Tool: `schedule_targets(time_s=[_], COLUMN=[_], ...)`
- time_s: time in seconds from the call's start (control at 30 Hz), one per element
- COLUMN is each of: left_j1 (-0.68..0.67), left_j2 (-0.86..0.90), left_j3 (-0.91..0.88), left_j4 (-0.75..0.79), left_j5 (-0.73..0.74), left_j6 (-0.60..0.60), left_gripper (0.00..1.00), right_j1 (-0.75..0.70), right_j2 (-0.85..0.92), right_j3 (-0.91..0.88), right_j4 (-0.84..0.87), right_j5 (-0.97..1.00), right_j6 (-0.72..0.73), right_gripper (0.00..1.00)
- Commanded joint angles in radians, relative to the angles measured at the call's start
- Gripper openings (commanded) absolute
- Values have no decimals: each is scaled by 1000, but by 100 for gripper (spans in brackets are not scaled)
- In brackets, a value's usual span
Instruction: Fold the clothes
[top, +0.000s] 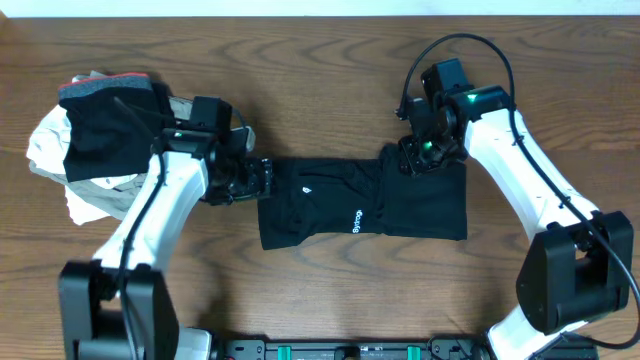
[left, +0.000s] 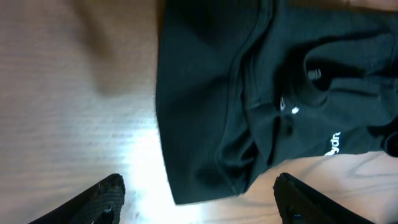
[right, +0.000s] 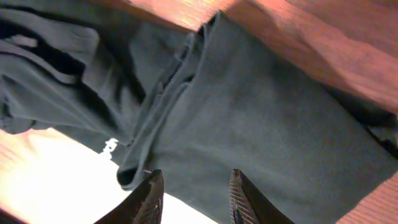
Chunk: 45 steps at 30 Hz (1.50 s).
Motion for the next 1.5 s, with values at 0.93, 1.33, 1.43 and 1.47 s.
schedule_targets(time_s=[0.93, 1.33, 1.43, 1.47], left_j1=[-7, -46, -60, -63], left_j2=[336, 336, 336, 336], left_j3=[6, 6, 6, 6], left_j4=[109, 154, 161, 161], left_j5=[351, 351, 351, 350], left_j6=[98, 96, 94, 94], left_gripper=[67, 56, 66, 67], right_j1=[-5, -2, -2, -1], right_j2=[8, 8, 8, 8], right_j3=[-18, -18, -18, -18], right_j4=[-4, -14, -20, -21], right_j5=[25, 25, 24, 25], right_j6=[18, 37, 37, 38], right_gripper=[33, 33, 32, 32])
